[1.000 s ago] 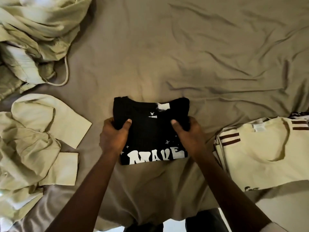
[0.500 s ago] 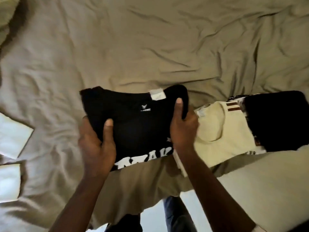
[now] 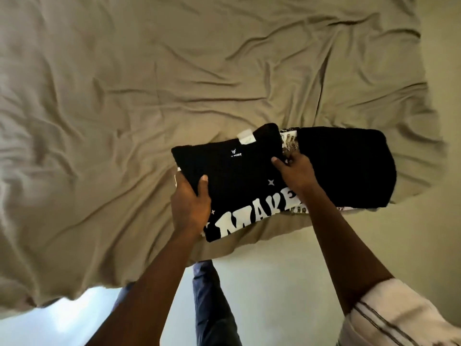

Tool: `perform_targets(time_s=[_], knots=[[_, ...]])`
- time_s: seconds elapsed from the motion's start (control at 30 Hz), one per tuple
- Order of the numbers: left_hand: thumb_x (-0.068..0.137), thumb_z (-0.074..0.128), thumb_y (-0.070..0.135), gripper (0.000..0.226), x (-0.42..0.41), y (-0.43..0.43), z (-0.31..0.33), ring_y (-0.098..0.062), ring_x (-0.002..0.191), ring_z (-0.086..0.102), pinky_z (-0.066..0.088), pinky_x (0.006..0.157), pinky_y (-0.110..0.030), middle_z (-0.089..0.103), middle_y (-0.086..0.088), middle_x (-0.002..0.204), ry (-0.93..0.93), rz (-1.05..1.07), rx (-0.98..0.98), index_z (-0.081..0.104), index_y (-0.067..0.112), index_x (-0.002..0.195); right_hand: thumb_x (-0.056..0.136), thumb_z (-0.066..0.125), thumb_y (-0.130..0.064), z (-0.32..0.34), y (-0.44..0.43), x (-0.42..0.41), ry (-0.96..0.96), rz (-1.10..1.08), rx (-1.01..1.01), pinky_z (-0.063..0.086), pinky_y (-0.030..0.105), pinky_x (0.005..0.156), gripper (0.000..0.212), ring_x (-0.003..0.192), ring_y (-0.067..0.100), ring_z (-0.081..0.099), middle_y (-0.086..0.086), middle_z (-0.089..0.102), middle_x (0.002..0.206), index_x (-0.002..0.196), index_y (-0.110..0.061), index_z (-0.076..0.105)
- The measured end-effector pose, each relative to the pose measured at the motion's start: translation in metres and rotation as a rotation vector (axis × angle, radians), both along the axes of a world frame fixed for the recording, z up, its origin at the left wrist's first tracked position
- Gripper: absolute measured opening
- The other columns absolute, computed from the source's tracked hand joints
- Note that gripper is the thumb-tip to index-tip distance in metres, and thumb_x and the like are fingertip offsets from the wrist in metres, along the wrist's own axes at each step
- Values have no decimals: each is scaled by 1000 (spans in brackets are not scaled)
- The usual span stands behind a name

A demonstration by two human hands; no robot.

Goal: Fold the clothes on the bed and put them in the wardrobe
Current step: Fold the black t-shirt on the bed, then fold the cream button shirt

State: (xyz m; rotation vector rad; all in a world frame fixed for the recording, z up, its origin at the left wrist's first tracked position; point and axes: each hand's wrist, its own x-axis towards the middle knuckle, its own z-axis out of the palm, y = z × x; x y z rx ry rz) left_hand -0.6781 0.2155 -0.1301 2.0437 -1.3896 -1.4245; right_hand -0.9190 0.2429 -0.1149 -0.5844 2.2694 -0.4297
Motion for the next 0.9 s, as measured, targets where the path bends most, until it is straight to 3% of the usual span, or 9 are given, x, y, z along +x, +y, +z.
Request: perform_targets(time_s=[0.07, 0.2, 0.33, 0.47, 0.6, 0.77, 0.8, 0.9], knots=[[102, 60, 36, 40, 7, -3, 0, -28, 106, 67, 37, 73, -23, 70, -8, 117, 8, 18, -45, 52, 14, 135, 98, 66, -42, 6, -1, 7, 109, 53, 5, 50, 34, 88, 38, 106, 25, 66, 5, 70, 110, 124, -15, 66], [99, 66, 36, 36, 50, -16, -5, -7, 87, 69, 54, 80, -32, 68, 11, 98, 73, 53, -161, 52, 27, 131, 96, 62, -41, 22, -10, 41, 517, 145, -134, 44, 47, 98, 40, 120, 34, 55, 11, 59, 126, 128, -19, 59], [99, 60, 44, 37, 132, -27, -10, -14, 104, 66, 54, 92, -36, 66, 5, 118, -42, 54, -353, 56, 25, 130, 91, 64, -27, 35, -33, 108, 539, 325, -459, 40, 48, 100, 38, 120, 34, 52, 11, 57, 125, 127, -17, 59], [96, 54, 51, 47, 237, -28, -11, -24, 125, 54, 45, 103, -42, 53, -2, 135, -343, 113, -477, 53, 20, 131, 88, 63, -21, 27, -61, 198, 173, 535, -535, 39, 40, 108, 42, 121, 25, 52, 5, 55, 125, 130, -18, 60], [93, 53, 59, 64, 354, -29, -23, -28, 146, 38, 34, 114, -51, 39, -8, 155, -617, 311, -404, 46, 19, 142, 89, 62, -23, 10, -103, 302, -231, 823, -436, 44, 22, 95, 41, 99, -14, 51, -4, 52, 123, 130, -26, 60], [90, 46, 64, 77, 462, -44, -41, -36, 152, 29, 30, 117, -59, 32, -17, 162, -834, 451, -295, 40, 15, 149, 90, 69, -17, -8, -161, 414, -317, 1112, -296, 40, 3, 79, 33, 88, -20, 54, -6, 59, 116, 121, -27, 65], [90, 47, 64, 78, 484, -48, -46, -36, 154, 25, 26, 120, -60, 29, -17, 164, -851, 489, -271, 38, 16, 150, 89, 69, -19, -14, -175, 443, -301, 1158, -290, 42, 5, 80, 33, 87, -14, 55, -7, 59, 116, 120, -28, 64], [94, 55, 62, 80, 533, -56, -59, -32, 158, 14, 16, 125, -59, 21, -15, 169, -919, 541, -205, 31, 15, 154, 88, 69, -23, -24, -209, 522, -241, 1278, -337, 52, 33, 94, 39, 99, 4, 58, -6, 57, 118, 125, -28, 62]])
